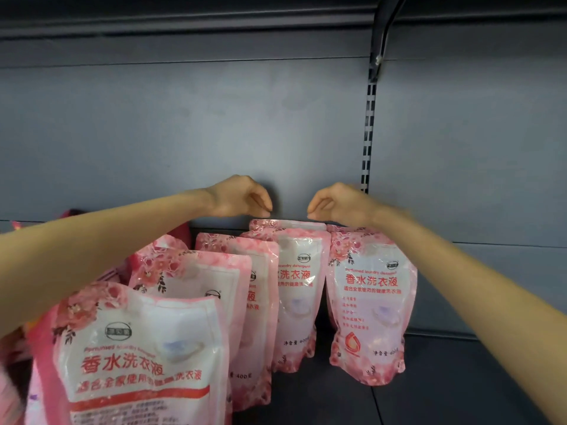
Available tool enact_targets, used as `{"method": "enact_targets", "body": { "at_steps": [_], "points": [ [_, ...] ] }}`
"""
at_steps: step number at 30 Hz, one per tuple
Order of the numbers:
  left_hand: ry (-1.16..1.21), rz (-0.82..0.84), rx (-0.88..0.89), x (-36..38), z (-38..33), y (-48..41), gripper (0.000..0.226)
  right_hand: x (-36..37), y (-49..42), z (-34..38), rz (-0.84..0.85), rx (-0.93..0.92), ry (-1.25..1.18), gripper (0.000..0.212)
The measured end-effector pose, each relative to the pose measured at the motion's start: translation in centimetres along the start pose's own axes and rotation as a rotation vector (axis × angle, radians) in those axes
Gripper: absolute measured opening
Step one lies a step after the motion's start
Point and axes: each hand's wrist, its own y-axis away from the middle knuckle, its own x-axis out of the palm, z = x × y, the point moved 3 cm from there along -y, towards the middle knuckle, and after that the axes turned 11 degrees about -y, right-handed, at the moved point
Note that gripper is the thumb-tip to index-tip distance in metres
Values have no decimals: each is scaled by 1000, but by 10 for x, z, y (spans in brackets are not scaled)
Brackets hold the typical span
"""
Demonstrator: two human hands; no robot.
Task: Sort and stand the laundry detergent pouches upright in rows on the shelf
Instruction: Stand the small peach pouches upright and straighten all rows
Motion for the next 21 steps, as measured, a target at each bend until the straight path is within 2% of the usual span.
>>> {"method": "enact_targets", "body": {
  "at_steps": [4,6,10,11,14,18,21],
  "points": [
    [-118,102,9,10,5,-11,39,14,-14,-4,76,44,16,23],
    [-117,148,-1,15,7,-16,36,18,-18,-6,96,49,36,20],
    [-105,171,-9,21,13,-19,6,25,-21,-9,149,50,102,2],
    [-83,165,-12,21,15,-18,3,25,-22,-11,157,54,108,8],
    [-73,130,-16,16,19,-14,4,24,-23,-13,152,78,67,18],
    [-146,55,-5,2,23,-9,15,28,-25,-11,134,54,16,18],
    [-150,23,-16,-17,29,-4,12,30,-35,-3,26,-4,-9,15]
  ]
}}
